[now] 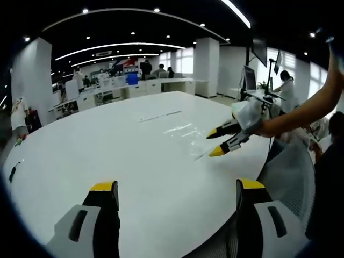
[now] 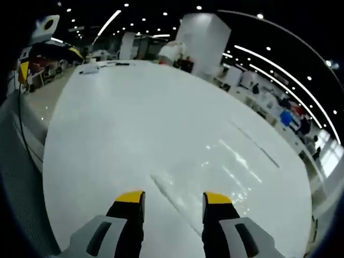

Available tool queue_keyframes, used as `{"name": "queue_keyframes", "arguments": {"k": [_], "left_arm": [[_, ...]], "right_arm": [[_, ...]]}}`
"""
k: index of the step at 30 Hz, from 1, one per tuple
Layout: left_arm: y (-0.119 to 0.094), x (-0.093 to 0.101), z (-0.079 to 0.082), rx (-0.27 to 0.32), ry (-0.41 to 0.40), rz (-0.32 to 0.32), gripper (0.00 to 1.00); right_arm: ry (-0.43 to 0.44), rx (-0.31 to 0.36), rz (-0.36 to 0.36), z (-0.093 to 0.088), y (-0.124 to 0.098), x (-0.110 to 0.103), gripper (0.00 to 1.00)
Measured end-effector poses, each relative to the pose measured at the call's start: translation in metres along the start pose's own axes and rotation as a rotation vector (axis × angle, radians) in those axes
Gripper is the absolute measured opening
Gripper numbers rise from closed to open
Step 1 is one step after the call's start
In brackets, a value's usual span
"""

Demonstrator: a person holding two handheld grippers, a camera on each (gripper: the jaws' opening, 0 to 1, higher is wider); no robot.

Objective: Open the resealable bag by pulling the two sides of the seal apart until the entire bag opening is separated and visibly accessible.

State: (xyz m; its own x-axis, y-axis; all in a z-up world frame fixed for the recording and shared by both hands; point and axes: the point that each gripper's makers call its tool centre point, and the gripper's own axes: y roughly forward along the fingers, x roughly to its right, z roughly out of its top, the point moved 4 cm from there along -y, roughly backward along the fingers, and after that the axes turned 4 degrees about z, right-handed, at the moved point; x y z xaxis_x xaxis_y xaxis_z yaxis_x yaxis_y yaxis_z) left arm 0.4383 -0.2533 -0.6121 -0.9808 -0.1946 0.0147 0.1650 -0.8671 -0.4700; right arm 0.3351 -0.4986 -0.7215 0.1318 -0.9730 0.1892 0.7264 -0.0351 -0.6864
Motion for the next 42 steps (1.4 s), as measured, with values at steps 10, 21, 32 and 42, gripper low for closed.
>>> {"name": "queue_keyframes", "arguments": {"k": [10,21,32,42], "left_arm": [[-0.002,-0.001,-0.006,-0.022,-0.004,-0.004,0.88],[0.003,0.001,-0.003,-0.028,0.033,-0.022,0.87],[0.004,0.012,-0.004,-0.037,0.059,-0.058,0.86],[0.008,0.02,-0.006,-0.046,0.077,-0.081,0.86]], "right_arm": [[-0.012,-0.044,0.032,-0.007,0.02,-0.005,0.35],[-0.039,-0.023,0.041,-0.003,0.024,-0.005,0.17],[-0.074,-0.038,0.085,-0.006,0.03,-0.01,0.04],[-0.103,-0.041,0.118,-0.006,0.031,-0.011,0.04]]}}
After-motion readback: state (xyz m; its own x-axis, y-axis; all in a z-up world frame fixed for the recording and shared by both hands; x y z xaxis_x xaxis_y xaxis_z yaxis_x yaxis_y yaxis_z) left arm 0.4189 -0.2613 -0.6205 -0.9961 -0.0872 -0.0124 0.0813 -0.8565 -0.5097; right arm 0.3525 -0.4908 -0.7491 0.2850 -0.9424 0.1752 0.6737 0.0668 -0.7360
